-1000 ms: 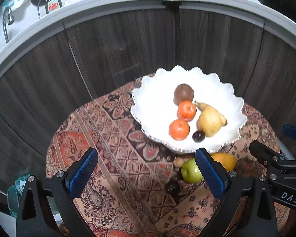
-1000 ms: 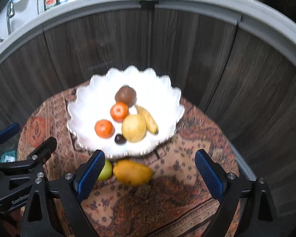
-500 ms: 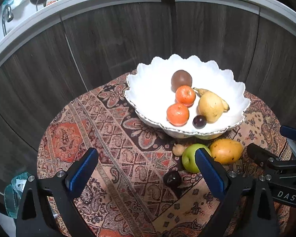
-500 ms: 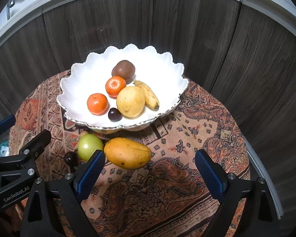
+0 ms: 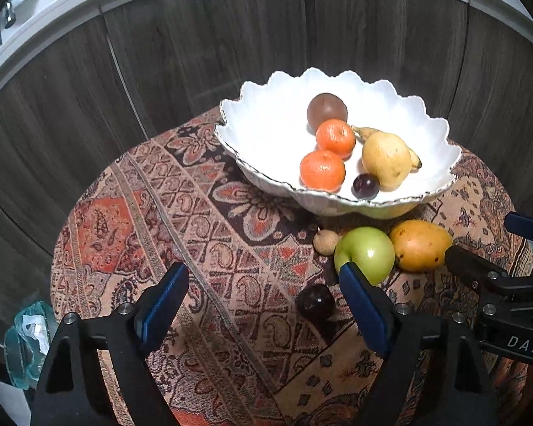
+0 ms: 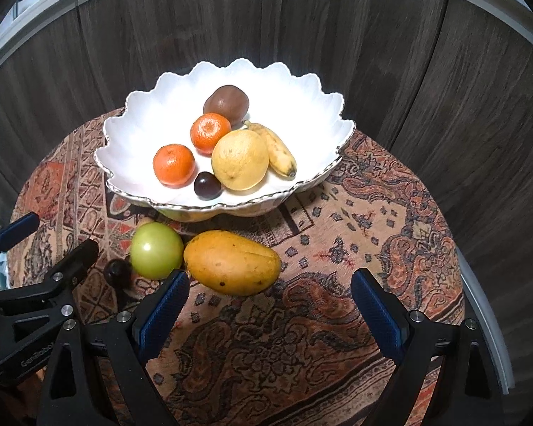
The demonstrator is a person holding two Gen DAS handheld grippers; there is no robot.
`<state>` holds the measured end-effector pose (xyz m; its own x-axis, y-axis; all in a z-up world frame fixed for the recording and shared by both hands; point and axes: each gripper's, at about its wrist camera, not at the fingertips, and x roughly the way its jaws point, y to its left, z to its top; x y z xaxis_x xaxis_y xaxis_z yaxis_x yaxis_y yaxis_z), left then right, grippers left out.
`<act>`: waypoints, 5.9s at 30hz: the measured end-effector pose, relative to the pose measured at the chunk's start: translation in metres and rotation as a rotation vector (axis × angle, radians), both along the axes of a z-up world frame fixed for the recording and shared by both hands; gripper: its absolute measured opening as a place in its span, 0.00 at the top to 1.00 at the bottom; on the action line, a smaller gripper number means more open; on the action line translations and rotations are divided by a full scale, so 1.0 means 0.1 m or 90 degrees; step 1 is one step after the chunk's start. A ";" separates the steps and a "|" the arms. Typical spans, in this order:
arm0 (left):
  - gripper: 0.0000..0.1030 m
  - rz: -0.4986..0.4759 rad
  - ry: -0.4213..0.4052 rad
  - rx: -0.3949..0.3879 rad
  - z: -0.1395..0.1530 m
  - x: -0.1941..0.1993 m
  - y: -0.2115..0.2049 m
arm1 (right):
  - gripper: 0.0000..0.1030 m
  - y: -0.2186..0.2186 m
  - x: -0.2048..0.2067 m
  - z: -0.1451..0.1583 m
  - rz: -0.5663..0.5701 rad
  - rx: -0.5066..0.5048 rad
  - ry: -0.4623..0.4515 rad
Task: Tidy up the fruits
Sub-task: 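Lower the left tool onto the dark plum and close on it, then move the right tool onto the green apple and close on it, then carry the plum with the left tool while the right carries the green apple over the bowl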
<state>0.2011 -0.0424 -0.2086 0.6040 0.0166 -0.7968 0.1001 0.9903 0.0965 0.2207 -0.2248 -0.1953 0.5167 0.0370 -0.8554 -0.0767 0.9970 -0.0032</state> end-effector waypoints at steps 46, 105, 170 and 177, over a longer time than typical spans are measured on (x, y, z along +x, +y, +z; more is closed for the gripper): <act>0.75 -0.047 0.075 -0.060 -0.37 0.03 -0.09 | 0.10 0.09 -0.01 -0.09 0.014 0.001 0.004; 0.75 0.098 0.051 -0.087 -0.09 -0.03 0.84 | 0.51 1.04 0.34 -0.32 0.198 -0.067 0.080; 0.75 -0.037 -0.071 -0.078 0.96 0.98 0.02 | 0.51 0.00 0.88 0.77 0.007 -0.003 -0.080; 0.74 -0.044 -0.075 -0.067 0.83 1.17 -0.05 | 0.51 -0.11 1.07 0.63 -0.014 -0.011 -0.067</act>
